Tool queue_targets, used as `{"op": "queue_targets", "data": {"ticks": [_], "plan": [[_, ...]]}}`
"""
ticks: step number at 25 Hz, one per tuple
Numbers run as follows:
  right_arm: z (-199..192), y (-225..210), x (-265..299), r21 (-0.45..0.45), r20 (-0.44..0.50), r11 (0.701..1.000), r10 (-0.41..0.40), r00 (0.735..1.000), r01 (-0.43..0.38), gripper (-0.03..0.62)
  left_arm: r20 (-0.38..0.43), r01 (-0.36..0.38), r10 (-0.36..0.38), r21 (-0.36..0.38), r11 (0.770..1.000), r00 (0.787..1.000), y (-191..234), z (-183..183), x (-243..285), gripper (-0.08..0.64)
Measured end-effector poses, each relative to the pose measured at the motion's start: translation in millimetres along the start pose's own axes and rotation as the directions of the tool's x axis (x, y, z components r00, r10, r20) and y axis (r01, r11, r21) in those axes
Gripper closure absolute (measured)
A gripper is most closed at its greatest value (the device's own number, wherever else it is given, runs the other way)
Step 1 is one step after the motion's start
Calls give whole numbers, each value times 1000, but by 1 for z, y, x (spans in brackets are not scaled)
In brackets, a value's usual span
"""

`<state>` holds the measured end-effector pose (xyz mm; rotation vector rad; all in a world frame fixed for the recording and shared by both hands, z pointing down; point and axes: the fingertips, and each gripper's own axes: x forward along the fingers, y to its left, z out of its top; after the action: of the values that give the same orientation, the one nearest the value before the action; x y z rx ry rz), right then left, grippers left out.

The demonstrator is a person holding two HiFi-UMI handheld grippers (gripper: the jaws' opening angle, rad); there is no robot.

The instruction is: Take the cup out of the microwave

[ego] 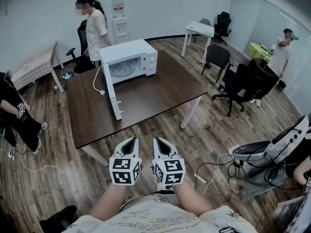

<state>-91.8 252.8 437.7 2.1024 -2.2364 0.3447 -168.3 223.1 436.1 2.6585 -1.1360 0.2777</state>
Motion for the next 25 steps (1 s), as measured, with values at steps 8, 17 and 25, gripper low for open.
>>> {"op": "queue_targets", "data": {"ticks": [8, 17, 25], "plan": [[11, -18, 19, 0, 3, 999, 34, 999, -34, 583, 5, -28, 28, -2, 1000, 1000, -2, 14, 25, 546], [22, -57, 49, -18, -20, 996, 85, 996, -86, 583, 1, -72, 72, 3, 997, 997, -13, 29, 75, 546], [24, -101, 65, -32, -43, 990, 135, 990, -137, 583, -10, -117, 117, -4, 993, 993, -34, 35, 120, 546]]}}
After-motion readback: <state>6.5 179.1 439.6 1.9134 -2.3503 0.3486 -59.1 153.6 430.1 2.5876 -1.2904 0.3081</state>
